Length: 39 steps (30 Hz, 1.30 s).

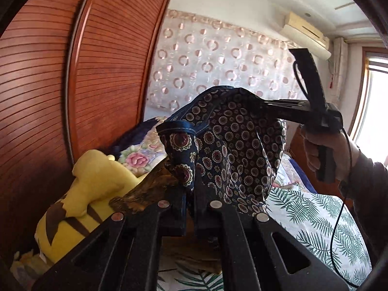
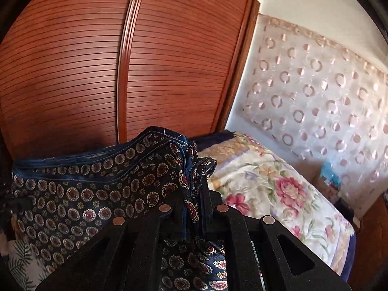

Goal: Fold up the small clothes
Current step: 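Carry the folded shirt with both tools onto the yellow cushion by the wardrobe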

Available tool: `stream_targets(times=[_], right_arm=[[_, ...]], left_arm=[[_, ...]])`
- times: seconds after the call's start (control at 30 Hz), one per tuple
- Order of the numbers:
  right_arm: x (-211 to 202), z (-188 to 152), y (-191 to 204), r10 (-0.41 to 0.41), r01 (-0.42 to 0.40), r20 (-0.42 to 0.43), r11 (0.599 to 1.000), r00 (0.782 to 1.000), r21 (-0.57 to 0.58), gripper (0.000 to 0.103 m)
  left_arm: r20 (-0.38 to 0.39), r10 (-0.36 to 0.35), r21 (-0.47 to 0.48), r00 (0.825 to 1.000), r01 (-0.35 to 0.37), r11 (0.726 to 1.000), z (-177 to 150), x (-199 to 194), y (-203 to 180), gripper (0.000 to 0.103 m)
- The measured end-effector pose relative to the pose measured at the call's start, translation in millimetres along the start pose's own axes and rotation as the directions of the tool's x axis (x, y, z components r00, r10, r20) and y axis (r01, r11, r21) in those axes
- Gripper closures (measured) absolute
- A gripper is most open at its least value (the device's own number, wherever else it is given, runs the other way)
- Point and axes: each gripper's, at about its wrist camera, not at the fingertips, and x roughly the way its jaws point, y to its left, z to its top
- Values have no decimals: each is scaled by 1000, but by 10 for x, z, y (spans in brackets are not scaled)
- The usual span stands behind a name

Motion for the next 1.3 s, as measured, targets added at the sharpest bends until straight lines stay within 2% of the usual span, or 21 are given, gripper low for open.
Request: stream_targets(times=[0.1,0.2,0.23,0.3,0.47,0.63,0.73,0.83,0.97,1.13,1.3], right_arm=[[162,63,-44,22,-22,-1,999,1000,46,96],[283,115,14,19,-19,-8,997,1000,71,94],[301,126,5,22,-21,-10,996,1000,81,91],[275,141,18,-6,8,-28,997,1000,76,76],[225,232,89,-35,37,-19,997,999,68,65],[204,167,119,-30,30,-9,996,1000,86,56],[287,194,159,-25,27,-19,994,1000,107,56],[292,128,200,60,-57,-25,992,998,117,56],[338,-131,317,108,-99,-85,989,990,109,56],[488,-474,401,115,-95,-159,987,980,130,56],[794,-566,484,111,-82,-233,988,966,132,56]], left_arm=[[1,20,-35,1000,-20,999,-85,-11,86,98],[-30,36,-41,999,-37,998,-140,28,130,98],[-37,42,-34,998,-44,998,-144,34,122,98],[-43,53,-31,998,-54,998,-148,52,128,98],[-45,58,-39,997,-60,997,-187,-2,105,98],[-52,71,-47,996,-73,996,-212,26,142,98],[-61,71,-59,996,-74,995,-224,33,166,98],[-68,83,-39,994,-86,996,-218,41,155,98],[-71,96,-17,993,-97,995,-203,33,124,98],[-83,106,3,991,-106,994,-195,51,138,98],[-94,114,19,989,-113,993,-209,78,126,98]])
